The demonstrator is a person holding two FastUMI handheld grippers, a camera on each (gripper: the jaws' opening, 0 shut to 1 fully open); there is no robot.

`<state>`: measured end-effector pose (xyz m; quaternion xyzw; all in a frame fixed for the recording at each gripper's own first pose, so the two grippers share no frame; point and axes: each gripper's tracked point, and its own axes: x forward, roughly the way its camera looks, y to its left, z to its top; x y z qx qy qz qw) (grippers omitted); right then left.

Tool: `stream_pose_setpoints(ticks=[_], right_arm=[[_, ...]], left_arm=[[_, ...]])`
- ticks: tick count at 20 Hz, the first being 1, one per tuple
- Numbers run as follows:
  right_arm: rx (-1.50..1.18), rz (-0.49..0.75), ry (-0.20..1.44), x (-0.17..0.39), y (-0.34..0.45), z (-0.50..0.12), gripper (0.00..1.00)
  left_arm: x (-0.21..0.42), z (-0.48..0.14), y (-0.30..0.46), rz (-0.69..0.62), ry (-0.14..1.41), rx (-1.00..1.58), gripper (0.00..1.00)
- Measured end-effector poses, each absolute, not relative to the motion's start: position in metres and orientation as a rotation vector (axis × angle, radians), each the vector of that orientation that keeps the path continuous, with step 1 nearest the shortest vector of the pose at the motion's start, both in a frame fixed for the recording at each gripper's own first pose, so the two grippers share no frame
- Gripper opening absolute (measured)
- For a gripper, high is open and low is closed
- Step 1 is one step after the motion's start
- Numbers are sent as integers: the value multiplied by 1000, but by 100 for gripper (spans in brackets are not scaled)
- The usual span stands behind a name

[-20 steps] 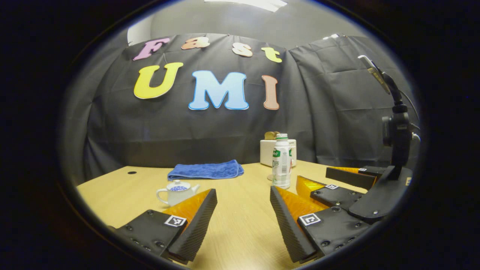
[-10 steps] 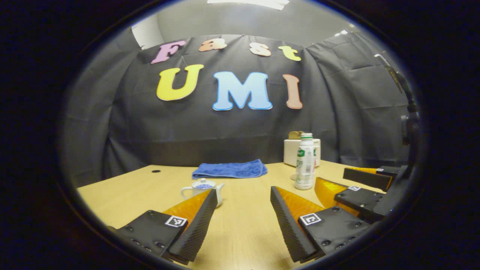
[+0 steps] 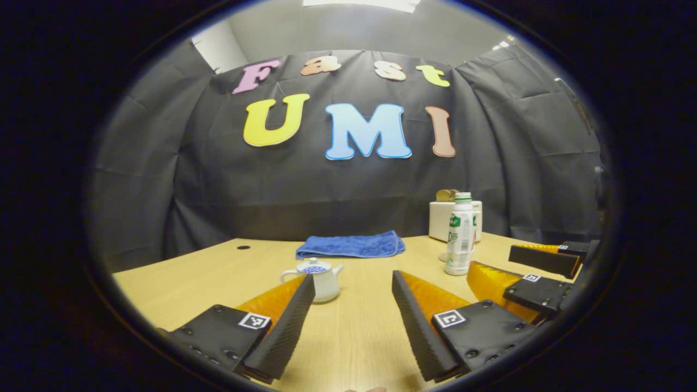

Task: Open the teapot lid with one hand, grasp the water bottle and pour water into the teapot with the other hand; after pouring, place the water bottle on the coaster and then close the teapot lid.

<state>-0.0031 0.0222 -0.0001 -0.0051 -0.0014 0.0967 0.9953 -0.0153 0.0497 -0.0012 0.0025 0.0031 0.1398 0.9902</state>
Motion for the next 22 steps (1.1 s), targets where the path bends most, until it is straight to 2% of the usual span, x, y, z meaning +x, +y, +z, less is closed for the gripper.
stream_pose_setpoints(ticks=[1, 2, 6, 15, 22], right_arm=[[-9, 195, -5, -3, 23, 1, 98], [-10, 196, -6, -3, 23, 1, 98], [-10, 211, -7, -3, 24, 1, 98], [-10, 225, -9, -2, 22, 0, 98], [-13, 205, -7, 3, 12, 0, 98]], left_arm=[[-15, -1, 49, 277, 6, 4, 99], [-15, -1, 48, 264, 10, 3, 100], [-10, -3, 37, 195, 11, 1, 100], [-19, -3, 64, 304, 11, 3, 100], [-14, -4, 63, 283, 11, 4, 100]])
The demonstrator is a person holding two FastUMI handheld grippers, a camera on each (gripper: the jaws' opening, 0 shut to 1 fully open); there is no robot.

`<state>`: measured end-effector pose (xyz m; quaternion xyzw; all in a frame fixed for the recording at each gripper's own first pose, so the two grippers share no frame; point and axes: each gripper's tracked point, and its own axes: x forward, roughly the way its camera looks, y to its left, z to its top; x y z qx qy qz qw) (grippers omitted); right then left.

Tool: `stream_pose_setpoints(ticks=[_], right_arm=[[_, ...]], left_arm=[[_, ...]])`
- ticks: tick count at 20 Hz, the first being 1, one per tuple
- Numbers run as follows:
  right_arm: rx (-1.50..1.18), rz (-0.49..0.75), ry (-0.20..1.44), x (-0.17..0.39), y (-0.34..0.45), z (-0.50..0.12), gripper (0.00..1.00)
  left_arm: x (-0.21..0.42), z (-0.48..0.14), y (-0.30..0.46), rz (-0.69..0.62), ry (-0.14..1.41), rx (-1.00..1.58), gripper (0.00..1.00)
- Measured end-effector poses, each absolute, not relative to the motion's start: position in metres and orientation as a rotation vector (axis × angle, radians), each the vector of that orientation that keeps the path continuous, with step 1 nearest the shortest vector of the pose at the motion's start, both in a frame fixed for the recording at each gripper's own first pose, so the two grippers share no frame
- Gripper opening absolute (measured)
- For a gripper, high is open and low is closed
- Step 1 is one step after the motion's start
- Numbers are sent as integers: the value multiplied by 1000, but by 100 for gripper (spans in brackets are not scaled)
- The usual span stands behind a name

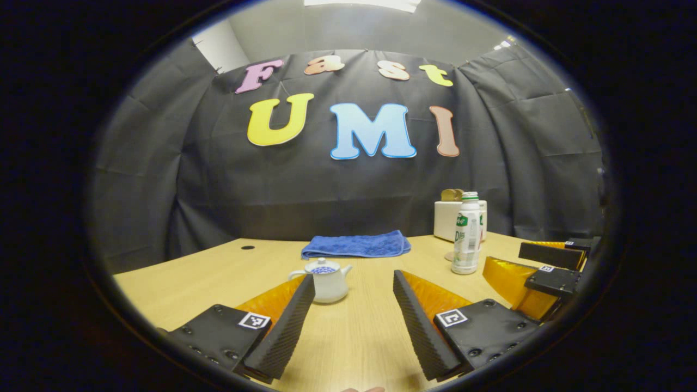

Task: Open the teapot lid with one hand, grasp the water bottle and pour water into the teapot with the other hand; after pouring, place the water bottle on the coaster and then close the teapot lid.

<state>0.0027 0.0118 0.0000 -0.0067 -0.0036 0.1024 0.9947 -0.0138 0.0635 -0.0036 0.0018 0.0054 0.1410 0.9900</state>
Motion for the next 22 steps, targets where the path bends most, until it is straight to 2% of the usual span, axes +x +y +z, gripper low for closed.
stream_pose_setpoints(ticks=[6, 10, 16, 22], right_arm=[[-12, 216, -9, 6, 13, 0, 98], [-37, 235, -17, 7, 19, 5, 98], [-74, 262, -39, 13, 27, 14, 98], [-41, 247, -19, 22, 16, 12, 98]], left_arm=[[-4, -7, 85, 304, 32, -13, 100], [3, 12, 104, 329, 7, -7, 100], [48, 15, 122, 310, 20, 13, 100], [94, -11, 149, 303, 96, -31, 100]])
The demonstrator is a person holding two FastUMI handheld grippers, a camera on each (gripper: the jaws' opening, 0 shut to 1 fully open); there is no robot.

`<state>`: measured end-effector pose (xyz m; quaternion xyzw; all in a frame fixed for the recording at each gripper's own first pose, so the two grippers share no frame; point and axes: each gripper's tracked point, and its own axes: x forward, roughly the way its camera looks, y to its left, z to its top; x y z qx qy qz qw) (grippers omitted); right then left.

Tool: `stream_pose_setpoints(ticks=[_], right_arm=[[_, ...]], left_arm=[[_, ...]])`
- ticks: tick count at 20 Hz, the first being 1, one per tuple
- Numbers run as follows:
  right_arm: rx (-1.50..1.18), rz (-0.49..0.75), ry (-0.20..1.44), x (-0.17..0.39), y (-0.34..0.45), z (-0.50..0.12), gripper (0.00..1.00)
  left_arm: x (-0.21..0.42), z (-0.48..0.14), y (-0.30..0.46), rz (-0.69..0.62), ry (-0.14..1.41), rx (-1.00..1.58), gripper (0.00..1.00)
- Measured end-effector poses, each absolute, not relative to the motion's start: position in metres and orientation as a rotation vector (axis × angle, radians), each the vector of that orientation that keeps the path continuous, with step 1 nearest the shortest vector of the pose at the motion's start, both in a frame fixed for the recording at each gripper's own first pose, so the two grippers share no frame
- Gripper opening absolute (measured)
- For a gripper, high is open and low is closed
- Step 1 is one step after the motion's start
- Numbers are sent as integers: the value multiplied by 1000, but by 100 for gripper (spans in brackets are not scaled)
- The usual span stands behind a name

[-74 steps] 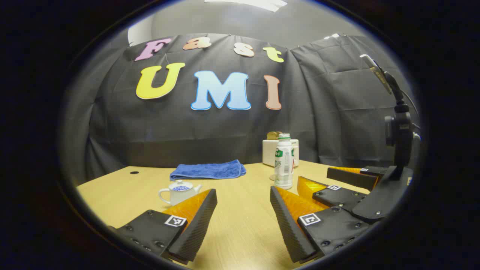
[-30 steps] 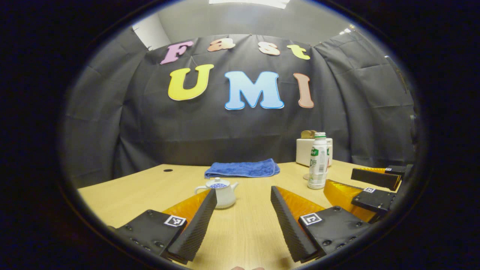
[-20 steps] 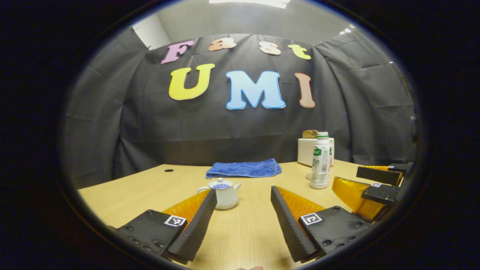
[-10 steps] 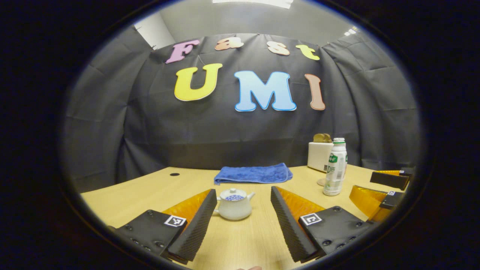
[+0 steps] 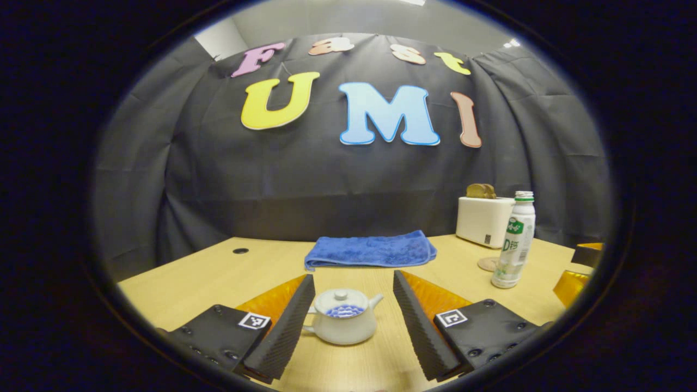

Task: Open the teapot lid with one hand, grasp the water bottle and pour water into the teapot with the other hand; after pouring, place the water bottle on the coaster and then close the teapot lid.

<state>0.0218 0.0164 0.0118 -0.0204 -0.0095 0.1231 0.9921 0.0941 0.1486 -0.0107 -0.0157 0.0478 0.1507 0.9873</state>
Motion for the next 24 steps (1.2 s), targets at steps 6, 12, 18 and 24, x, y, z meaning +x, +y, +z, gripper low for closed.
stream_pose_setpoints(ticks=[6, 12, 18, 24], right_arm=[[-6, 237, 7, 29, 9, 7, 98], [5, 228, 3, 31, 4, 9, 98], [16, 224, 7, 32, 1, 10, 98], [20, 227, 7, 31, 0, 11, 98]], left_arm=[[109, -5, 162, 319, 87, 4, 99], [128, -30, 174, 319, 151, -13, 79], [133, -33, 181, 315, 189, -3, 45], [136, -27, 174, 312, 202, 117, 16]])
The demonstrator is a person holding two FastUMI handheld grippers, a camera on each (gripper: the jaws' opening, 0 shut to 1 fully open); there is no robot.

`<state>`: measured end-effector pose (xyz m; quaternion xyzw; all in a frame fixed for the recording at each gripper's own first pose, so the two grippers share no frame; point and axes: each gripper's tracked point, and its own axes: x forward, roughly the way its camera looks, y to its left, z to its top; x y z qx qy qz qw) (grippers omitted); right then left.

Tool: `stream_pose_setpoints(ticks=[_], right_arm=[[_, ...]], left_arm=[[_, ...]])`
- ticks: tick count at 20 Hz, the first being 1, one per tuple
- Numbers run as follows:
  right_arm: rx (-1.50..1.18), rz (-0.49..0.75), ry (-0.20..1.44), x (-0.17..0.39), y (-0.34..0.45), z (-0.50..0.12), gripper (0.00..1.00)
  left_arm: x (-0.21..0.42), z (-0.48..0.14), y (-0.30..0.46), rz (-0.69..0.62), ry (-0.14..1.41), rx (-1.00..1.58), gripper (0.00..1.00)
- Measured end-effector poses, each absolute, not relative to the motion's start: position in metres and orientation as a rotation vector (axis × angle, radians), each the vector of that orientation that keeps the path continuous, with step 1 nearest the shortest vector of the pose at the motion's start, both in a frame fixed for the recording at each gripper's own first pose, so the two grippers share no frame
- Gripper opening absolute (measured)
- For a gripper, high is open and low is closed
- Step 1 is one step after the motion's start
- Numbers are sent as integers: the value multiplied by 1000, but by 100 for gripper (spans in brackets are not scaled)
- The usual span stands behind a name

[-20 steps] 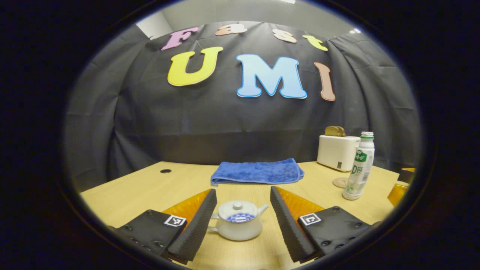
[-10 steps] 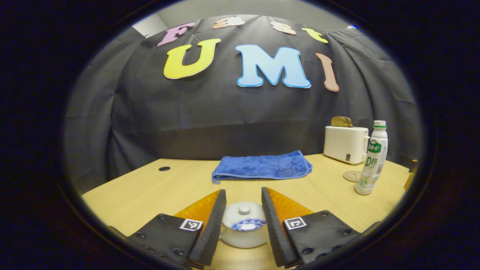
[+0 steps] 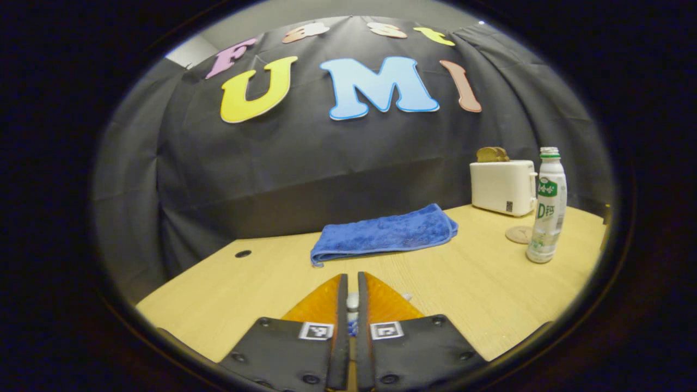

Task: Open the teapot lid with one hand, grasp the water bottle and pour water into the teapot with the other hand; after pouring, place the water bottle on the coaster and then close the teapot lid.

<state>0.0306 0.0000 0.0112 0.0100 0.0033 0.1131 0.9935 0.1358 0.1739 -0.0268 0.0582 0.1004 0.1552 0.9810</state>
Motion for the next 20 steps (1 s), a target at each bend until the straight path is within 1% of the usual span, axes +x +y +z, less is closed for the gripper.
stream_pose_setpoints(ticks=[3, 4, 8, 9, 13, 14, 15, 16, 17, 20], right_arm=[[22, 223, 7, 32, -2, 11, 98], [20, 224, 9, 31, -2, 10, 98], [7, 215, -7, 33, -5, 14, 98], [2, 214, -16, 35, -6, 17, 98], [-42, 181, -50, 52, -18, 29, 98], [-42, 162, -60, 59, -23, 33, 98], [-40, 144, -60, 67, -28, 34, 98], [-35, 126, -54, 75, -30, 34, 98], [-33, 112, -51, 84, -31, 34, 98], [-72, 61, -42, 112, -33, 35, 98]], left_arm=[[135, -28, 173, 294, 198, 109, 14], [134, -25, 173, 291, 193, 98, 10], [120, 9, 173, 294, 123, 86, 10], [113, 18, 170, 288, 105, 74, 14], [75, 49, 158, 265, 42, 23, 14], [62, 56, 157, 266, 33, 24, 10], [50, 59, 155, 262, 17, 23, 10], [38, 63, 151, 256, 6, 21, 10], [26, 66, 149, 255, -4, 19, 14], [0, 61, 140, 228, -4, -11, 14]])
